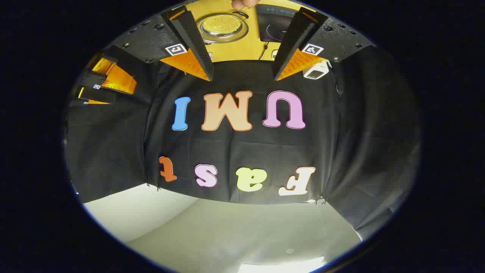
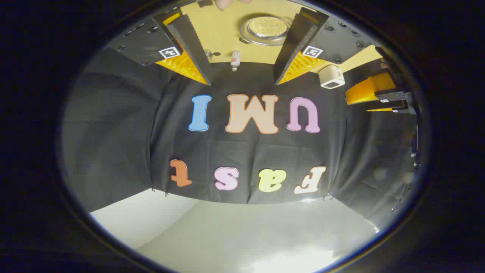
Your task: First push the handle of the pot to place it horizontally, then grasp the pot with both hands and set it on the induction cooktop.
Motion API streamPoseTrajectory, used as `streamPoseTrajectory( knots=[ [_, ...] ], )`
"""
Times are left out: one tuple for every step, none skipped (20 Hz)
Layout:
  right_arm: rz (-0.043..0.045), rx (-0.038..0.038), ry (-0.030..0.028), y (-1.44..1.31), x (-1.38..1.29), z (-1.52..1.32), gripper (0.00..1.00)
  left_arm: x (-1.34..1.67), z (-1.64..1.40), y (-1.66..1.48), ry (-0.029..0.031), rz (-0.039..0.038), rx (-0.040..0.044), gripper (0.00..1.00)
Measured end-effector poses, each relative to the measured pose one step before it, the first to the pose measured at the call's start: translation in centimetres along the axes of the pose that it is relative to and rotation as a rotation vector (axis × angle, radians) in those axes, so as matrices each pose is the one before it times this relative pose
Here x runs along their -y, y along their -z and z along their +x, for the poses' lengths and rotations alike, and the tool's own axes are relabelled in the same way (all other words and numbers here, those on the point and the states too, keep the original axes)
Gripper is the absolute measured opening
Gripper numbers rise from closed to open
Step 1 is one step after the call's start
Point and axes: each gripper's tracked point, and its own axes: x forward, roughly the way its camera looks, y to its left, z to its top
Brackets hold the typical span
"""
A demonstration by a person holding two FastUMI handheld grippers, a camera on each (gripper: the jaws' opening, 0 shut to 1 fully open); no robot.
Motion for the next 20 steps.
streamPoseTrajectory(
  knots=[
    [0.00102, 0.00476, 0.00031, -0.176, 0.336, 0.035, 0.98, 0.566, -0.018, -0.179, 0.00236, 0.00050, -0.00045, 0.94],
    [-0.00184, -0.00132, -0.00096, -0.044, 0.232, 0.041, 0.98, 0.515, 0.068, 0.213, 0.00285, 0.00544, -0.00449, 0.94],
    [-0.00545, -0.00009, -0.00292, 0.006, 0.195, -0.030, 0.98, 0.440, 0.022, -0.245, 0.00319, 0.00382, 0.00276, 0.94],
    [-0.00604, 0.00273, -0.00321, -0.065, 0.188, -0.030, 0.98, 0.288, -0.042, -0.172, -0.00030, 0.00311, 0.00082, 0.94],
    [0.00201, 0.00291, -0.00409, -0.099, 0.126, -0.035, 0.98, 0.130, -0.029, -0.143, -0.00370, 0.00044, 0.00162, 0.94],
    [0.00849, -0.00072, -0.00334, -0.065, 0.056, 0.047, 0.98, 0.076, 0.045, 0.063, -0.00552, 0.00139, 0.00213, 0.94],
    [0.01098, -0.00002, -0.00201, -0.065, 0.176, -0.076, 0.98, 0.003, 0.006, -0.054, -0.00622, 0.00368, -0.00090, 0.94],
    [0.01161, 0.00275, -0.00287, -0.134, 0.062, -0.060, 0.98, 0.024, -0.042, -0.035, -0.00451, 0.00562, -0.00159, 0.94],
    [0.00811, 0.00372, -0.00291, -0.071, 0.102, -0.010, 0.98, -0.029, -0.055, -0.232, -0.00664, 0.00590, 0.00351, 0.94],
    [0.00414, 0.00361, -0.00378, -0.123, 0.073, 0.047, 0.98, 0.091, -0.057, -0.139, -0.00667, 0.00597, 0.00476, 0.90],
    [0.00226, 0.00330, -0.00343, -0.151, -0.017, -0.028, 0.98, 0.006, -0.061, -0.194, -0.00628, 0.00626, 0.00638, 0.94],
    [0.00310, 0.00051, -0.00506, -0.104, 0.013, 0.080, 0.98, -0.074, -0.018, -0.031, -0.00786, 0.00519, 0.00203, 0.94],
    [0.00270, 0.00139, -0.00720, 0.045, -0.268, 0.025, 0.98, -0.200, -0.019, -0.108, -0.01065, 0.00352, 0.00295, 0.90],
    [0.00114, 0.00195, -0.00554, -0.161, -0.117, 0.149, 0.98, -0.298, -0.209, 0.177, -0.01237, 0.00313, -0.00538, 0.94],
    [-0.00160, 0.00237, -0.00457, -0.019, -0.121, 0.011, 0.98, -0.451, -0.315, 0.056, -0.01066, 0.00080, -0.00511, 0.94],
    [-0.00242, -0.00002, -0.00434, -0.018, -0.117, 0.181, 0.98, -0.490, -0.450, 0.121, -0.01090, 0.00046, -0.00467, 0.90],
    [-0.00197, -0.00136, -0.00343, 0.109, -0.104, 0.197, 0.98, -0.350, -0.188, -0.034, -0.00972, 0.00124, -0.00182, 0.90],
    [-0.00134, -0.00108, -0.00075, -0.078, 0.015, 0.073, 0.98, -0.182, -0.028, -0.056, -0.00752, 0.00139, -0.00102, 0.90],
    [0.00059, -0.00137, -0.00105, 0.030, 0.002, 0.112, 0.98, -0.260, -0.139, -0.022, -0.00884, 0.00229, -0.00137, 0.90],
    [0.00240, -0.00211, -0.00189, -0.050, -0.062, 0.029, 1.00, -0.313, -0.035, -0.068, -0.00702, 0.00067, 0.00219, 0.90]
  ],
)
